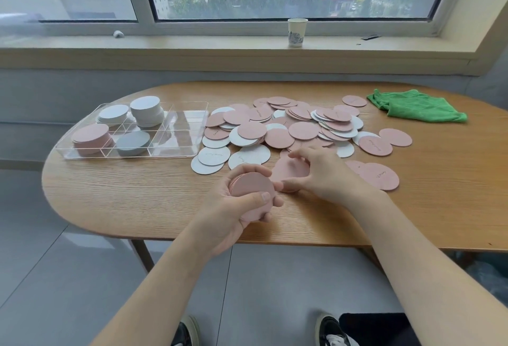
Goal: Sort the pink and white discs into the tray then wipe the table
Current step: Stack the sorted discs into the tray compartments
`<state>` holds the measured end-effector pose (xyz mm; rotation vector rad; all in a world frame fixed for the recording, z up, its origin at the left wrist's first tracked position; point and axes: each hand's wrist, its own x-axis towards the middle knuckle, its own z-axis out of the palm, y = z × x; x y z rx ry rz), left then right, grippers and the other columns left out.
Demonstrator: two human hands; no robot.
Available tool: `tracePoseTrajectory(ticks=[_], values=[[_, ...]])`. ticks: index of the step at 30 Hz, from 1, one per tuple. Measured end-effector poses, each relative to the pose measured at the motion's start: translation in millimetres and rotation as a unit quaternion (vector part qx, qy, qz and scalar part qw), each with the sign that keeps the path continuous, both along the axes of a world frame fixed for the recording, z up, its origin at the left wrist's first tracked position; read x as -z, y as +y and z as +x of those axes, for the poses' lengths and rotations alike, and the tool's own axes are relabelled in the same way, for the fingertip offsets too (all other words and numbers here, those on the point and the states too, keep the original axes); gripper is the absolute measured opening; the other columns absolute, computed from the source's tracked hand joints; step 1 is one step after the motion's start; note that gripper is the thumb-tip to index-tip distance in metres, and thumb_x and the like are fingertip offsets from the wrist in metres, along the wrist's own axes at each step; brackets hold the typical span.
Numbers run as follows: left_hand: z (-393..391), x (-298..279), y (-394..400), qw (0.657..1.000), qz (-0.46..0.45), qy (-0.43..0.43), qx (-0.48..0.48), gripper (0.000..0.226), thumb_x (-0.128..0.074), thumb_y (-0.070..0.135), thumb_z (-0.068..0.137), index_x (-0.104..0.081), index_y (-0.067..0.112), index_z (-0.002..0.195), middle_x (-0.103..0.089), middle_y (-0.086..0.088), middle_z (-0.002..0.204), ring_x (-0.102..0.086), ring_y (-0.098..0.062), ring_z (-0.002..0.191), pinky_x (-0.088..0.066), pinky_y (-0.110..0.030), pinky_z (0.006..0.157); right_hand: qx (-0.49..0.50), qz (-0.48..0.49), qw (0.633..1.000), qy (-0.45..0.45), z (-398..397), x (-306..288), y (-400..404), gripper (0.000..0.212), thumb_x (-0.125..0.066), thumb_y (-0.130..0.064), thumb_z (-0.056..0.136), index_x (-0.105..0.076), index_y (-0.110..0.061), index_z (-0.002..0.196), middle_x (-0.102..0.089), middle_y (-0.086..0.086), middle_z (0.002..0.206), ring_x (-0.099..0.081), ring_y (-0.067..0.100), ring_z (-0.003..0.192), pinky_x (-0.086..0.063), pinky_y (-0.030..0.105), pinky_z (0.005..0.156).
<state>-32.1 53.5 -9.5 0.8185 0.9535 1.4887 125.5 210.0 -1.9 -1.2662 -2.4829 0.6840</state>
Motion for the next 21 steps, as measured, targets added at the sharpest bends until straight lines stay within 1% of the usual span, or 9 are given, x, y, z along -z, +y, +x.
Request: tracePoseTrajectory(ticks=[1, 3, 7, 11, 13, 15, 16, 18, 21], values=[[0, 0, 0, 1.000, 0.001, 0.001, 0.000, 0.030, -0.069, -0.006, 0.081, -0.069, 0.014, 0.104, -0.070, -0.027, 0.108, -0.069, -0.035, 0.086, -0.054, -0.034, 0.059, -0.003, -0.003, 1.000, -0.004, -1, -1, 0, 0.082, -0.085, -0.062, 0.064, -0.059, -0.031, 0.135, -0.056, -0.003, 0.134, -0.049, 0.016, 0.126, -0.042, 0.037, 0.106], [1, 0, 0, 1.000, 0.004, 0.000, 0.001, 0.029, -0.069, -0.006, 0.082, -0.069, 0.013, 0.104, -0.069, -0.027, 0.107, -0.069, -0.035, 0.084, -0.054, -0.034, 0.057, -0.008, -0.014, 1.000, -0.004, -2, -4, 0, 0.081, -0.086, -0.057, 0.066, -0.058, -0.030, 0.137, -0.055, -0.004, 0.137, -0.047, 0.015, 0.129, -0.039, 0.030, 0.103], [0, 1, 0, 1.000, 0.003, -0.004, -0.003, 0.029, -0.068, -0.006, 0.082, -0.067, 0.010, 0.106, -0.070, -0.026, 0.104, -0.068, -0.036, 0.083, -0.054, -0.034, 0.057, -0.014, -0.046, 0.999, 0.019, -4, -8, 0, 0.079, -0.091, -0.044, 0.067, -0.058, -0.027, 0.136, -0.060, -0.002, 0.127, -0.054, 0.010, 0.110, -0.038, 0.023, 0.091], [1, 0, 1, 1.000, -0.001, -0.006, -0.008, 0.030, -0.069, -0.006, 0.081, -0.067, 0.010, 0.106, -0.071, -0.026, 0.104, -0.068, -0.035, 0.085, -0.055, -0.034, 0.058, 0.002, -0.086, 0.995, 0.049, -2, -8, -1, 0.076, -0.095, -0.036, 0.063, -0.061, -0.027, 0.131, -0.059, -0.006, 0.118, -0.055, 0.010, 0.105, -0.040, 0.024, 0.088], [1, 0, 2, 1.000, -0.009, -0.011, -0.013, 0.030, -0.070, -0.005, 0.080, -0.069, 0.012, 0.104, -0.072, -0.026, 0.104, -0.069, -0.035, 0.085, -0.055, -0.033, 0.058, 0.021, -0.090, 0.993, 0.068, 0, -7, 2, 0.062, -0.095, -0.032, 0.063, -0.068, -0.026, 0.119, -0.061, -0.007, 0.103, -0.059, 0.011, 0.095, -0.048, 0.028, 0.082], [1, 0, 2, 0.999, -0.016, -0.017, -0.022, 0.029, -0.071, -0.005, 0.079, -0.071, 0.014, 0.102, -0.071, -0.026, 0.105, -0.069, -0.035, 0.085, -0.055, -0.033, 0.058, 0.032, -0.121, 0.984, 0.126, 6, -6, 5, 0.040, -0.093, -0.026, 0.067, -0.073, -0.021, 0.101, -0.064, -0.006, 0.083, -0.061, 0.007, 0.072, -0.054, 0.031, 0.065], [1, 0, 2, 0.999, -0.018, -0.020, -0.024, 0.029, -0.072, -0.004, 0.079, -0.071, 0.014, 0.102, -0.071, -0.026, 0.105, -0.069, -0.035, 0.085, -0.055, -0.033, 0.058, 0.033, -0.137, 0.977, 0.158, 9, -5, 5, 0.030, -0.092, -0.024, 0.070, -0.074, -0.020, 0.095, -0.063, -0.006, 0.077, -0.058, 0.004, 0.062, -0.052, 0.030, 0.058], [1, -1, 3, 0.999, -0.021, -0.023, -0.027, 0.029, -0.075, -0.003, 0.079, -0.071, 0.014, 0.103, -0.071, -0.026, 0.105, -0.068, -0.035, 0.085, -0.055, -0.033, 0.058, 0.027, -0.148, 0.967, 0.206, 17, -6, 7, 0.019, -0.088, -0.024, 0.076, -0.075, -0.018, 0.089, -0.063, -0.005, 0.071, -0.053, 0.001, 0.056, -0.046, 0.025, 0.058], [4, -2, 4, 0.999, -0.029, -0.023, -0.037, 0.033, -0.080, -0.004, 0.080, -0.069, 0.010, 0.108, -0.071, -0.026, 0.106, -0.068, -0.034, 0.085, -0.055, -0.033, 0.058, 0.000, -0.178, 0.940, 0.292, 26, -14, 2, 0.017, -0.084, -0.023, 0.080, -0.075, -0.010, 0.088, -0.065, -0.001, 0.074, -0.050, 0.004, 0.059, -0.042, 0.023, 0.060]])
